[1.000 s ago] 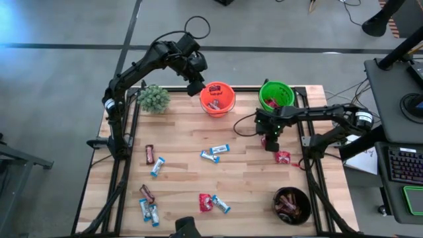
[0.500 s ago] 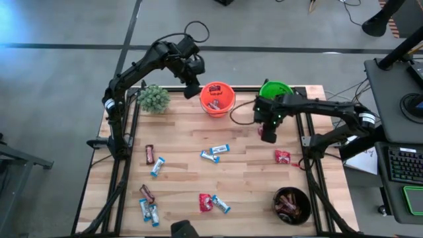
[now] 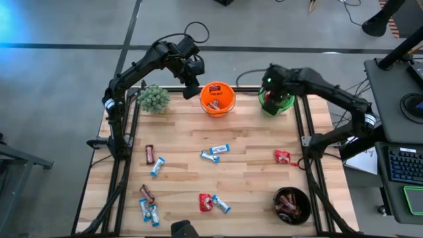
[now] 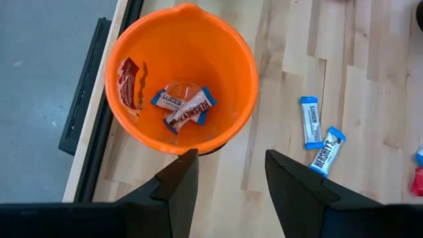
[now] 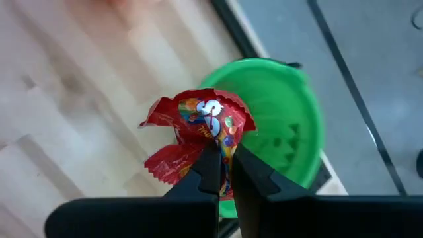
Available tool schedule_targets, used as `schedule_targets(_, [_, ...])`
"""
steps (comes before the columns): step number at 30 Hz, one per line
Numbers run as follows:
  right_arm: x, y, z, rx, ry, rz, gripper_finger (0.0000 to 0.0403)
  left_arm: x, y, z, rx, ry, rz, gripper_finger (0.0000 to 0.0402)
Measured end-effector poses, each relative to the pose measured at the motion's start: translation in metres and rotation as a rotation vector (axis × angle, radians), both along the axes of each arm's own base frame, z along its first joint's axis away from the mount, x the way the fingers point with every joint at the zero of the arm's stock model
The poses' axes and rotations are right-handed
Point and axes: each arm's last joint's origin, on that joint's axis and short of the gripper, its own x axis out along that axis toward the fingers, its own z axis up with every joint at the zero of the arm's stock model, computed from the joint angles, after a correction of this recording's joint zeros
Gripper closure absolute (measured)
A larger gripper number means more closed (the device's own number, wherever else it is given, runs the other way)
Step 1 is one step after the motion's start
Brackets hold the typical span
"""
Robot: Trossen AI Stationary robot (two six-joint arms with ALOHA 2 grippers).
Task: Organize candy in baskets
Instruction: Put the red candy into the green bucket, then put the white chocolate bar into the orange bucket
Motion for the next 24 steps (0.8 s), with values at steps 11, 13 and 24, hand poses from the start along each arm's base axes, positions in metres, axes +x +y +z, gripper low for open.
schedule_targets(11, [-0.028, -0.036, 0.012, -0.081, 0.085, -0.105, 0.0367, 0.0, 0.0, 0.0, 0.003, 0.001, 0.001, 0.0244])
schedule_targets(13, [-0.03, -0.044, 0.01, -0.109, 0.118, -0.121, 0.0354, 0.0, 0.0, 0.0, 0.003, 0.002, 0.001, 0.0244])
schedule_targets(24, [-0.03, -0.066, -0.002, -0.04, 0.094, -0.158, 0.0275, 0.0, 0.0, 0.0, 0.017, 0.001, -0.019, 0.0244])
